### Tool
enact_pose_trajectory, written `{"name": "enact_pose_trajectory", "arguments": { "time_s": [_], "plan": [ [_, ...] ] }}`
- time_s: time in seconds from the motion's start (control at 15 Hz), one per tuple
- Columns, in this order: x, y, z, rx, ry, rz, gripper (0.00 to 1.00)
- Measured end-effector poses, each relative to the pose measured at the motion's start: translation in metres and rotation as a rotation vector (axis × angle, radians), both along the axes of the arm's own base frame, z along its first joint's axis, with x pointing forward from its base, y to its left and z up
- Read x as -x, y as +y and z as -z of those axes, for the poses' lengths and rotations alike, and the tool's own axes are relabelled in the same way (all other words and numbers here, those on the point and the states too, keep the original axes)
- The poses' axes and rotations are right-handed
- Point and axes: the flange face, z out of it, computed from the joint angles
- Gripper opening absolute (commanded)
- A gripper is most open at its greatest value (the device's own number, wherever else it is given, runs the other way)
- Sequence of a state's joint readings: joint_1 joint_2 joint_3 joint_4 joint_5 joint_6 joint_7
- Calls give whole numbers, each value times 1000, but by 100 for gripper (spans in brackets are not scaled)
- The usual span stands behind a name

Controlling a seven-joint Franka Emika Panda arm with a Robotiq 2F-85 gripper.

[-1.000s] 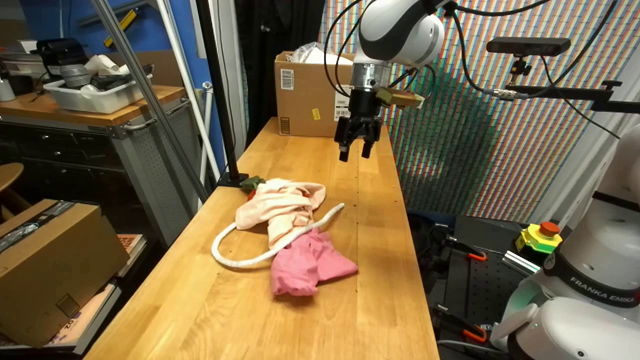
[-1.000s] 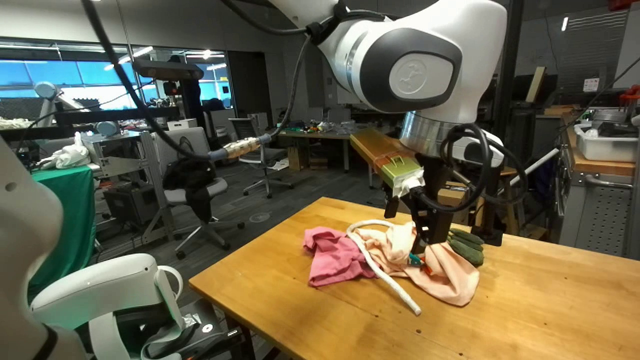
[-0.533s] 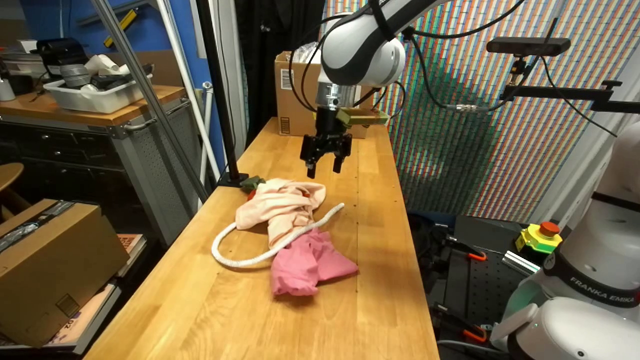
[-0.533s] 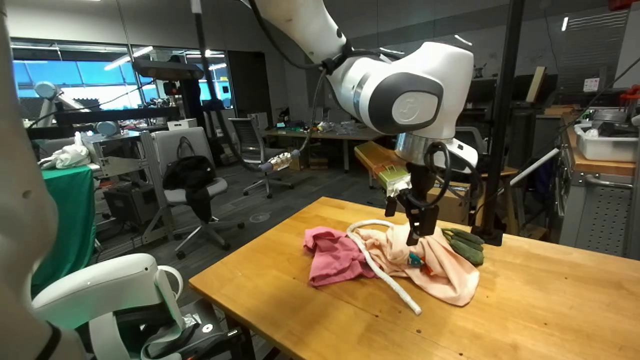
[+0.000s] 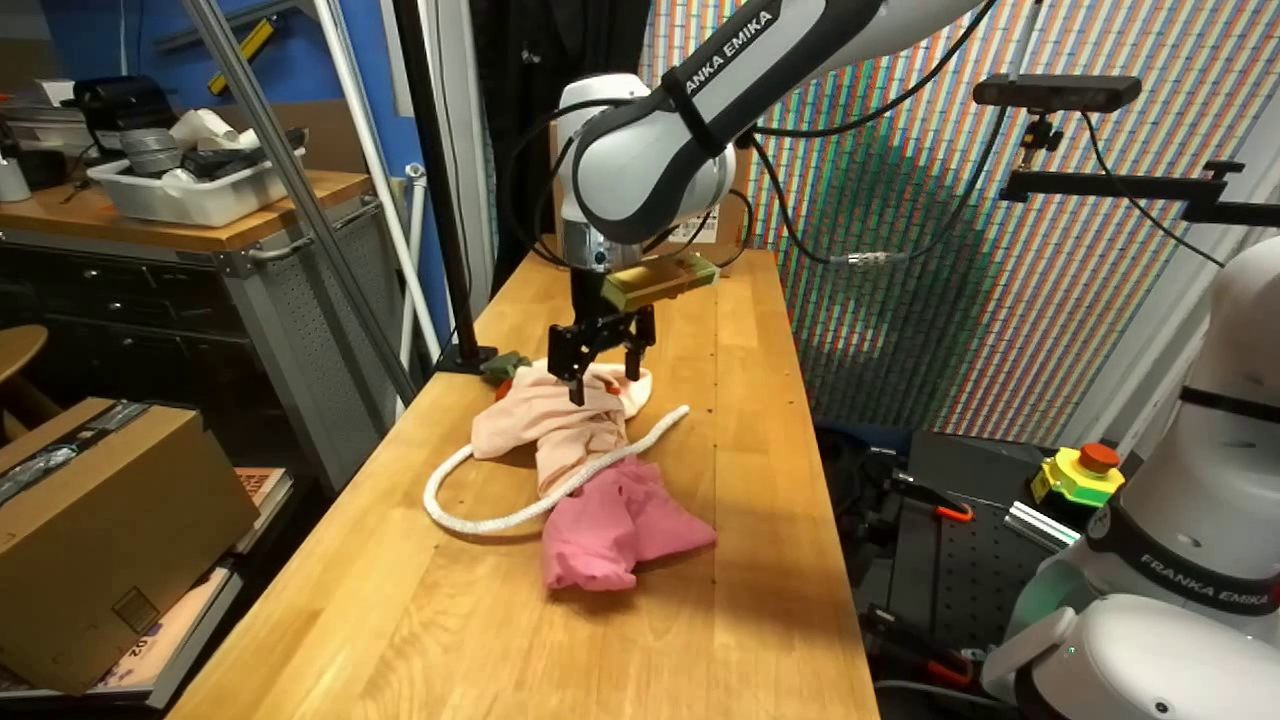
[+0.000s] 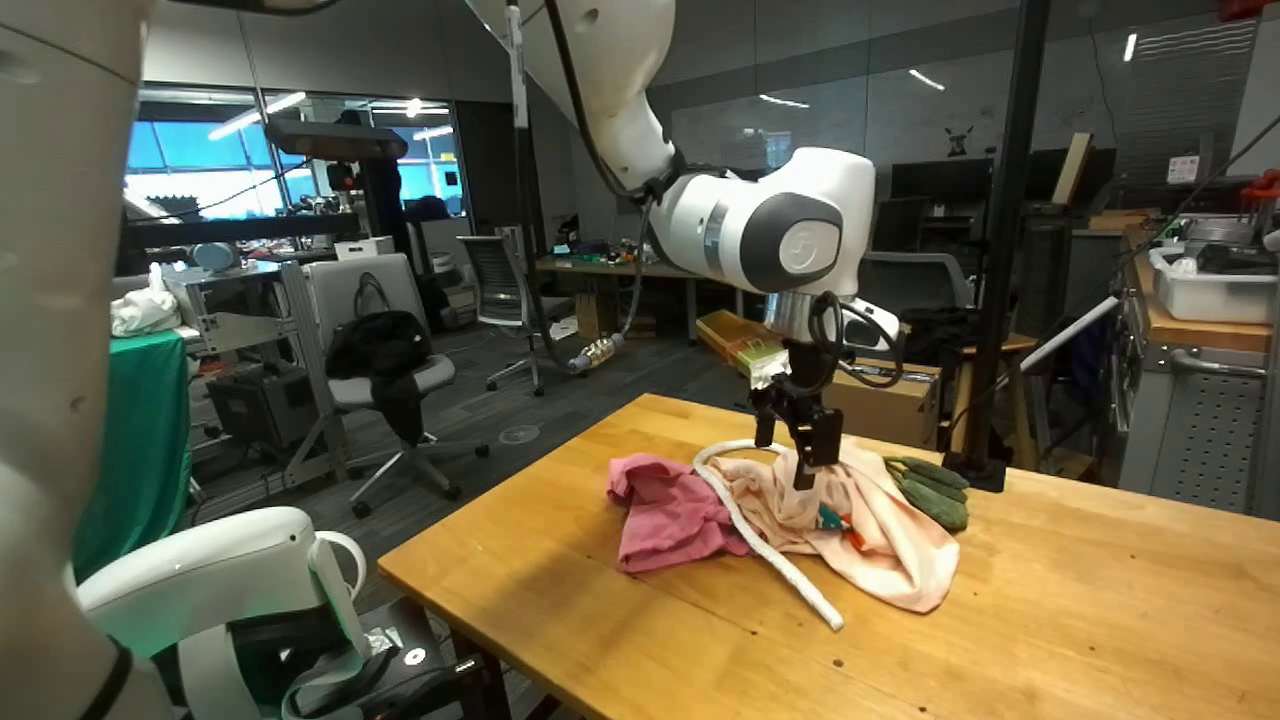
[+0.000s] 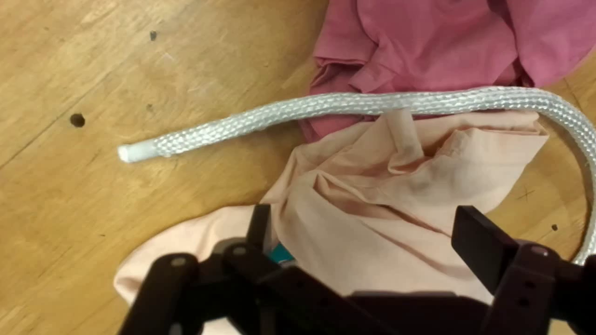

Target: Separate the clothes, rope and plush toy on the table

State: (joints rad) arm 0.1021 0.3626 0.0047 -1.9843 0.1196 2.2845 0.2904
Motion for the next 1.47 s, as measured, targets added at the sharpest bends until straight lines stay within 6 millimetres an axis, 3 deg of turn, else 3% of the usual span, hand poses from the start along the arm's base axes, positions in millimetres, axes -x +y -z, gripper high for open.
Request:
{"name": "enact_pose_trajectory", "arguments": {
  "time_s": [0.4, 1.2, 1.33, 1.4, 1.47],
  "plan": [
    [-15, 26, 14, 27, 11, -52, 100],
    [-28, 19, 43, 114, 25, -184, 99],
    [-29, 18, 45, 114, 25, -198, 95],
    [-29, 17, 45, 113, 25, -204, 73],
    [-30, 17, 44, 112, 24, -210, 71]
  ]
}}
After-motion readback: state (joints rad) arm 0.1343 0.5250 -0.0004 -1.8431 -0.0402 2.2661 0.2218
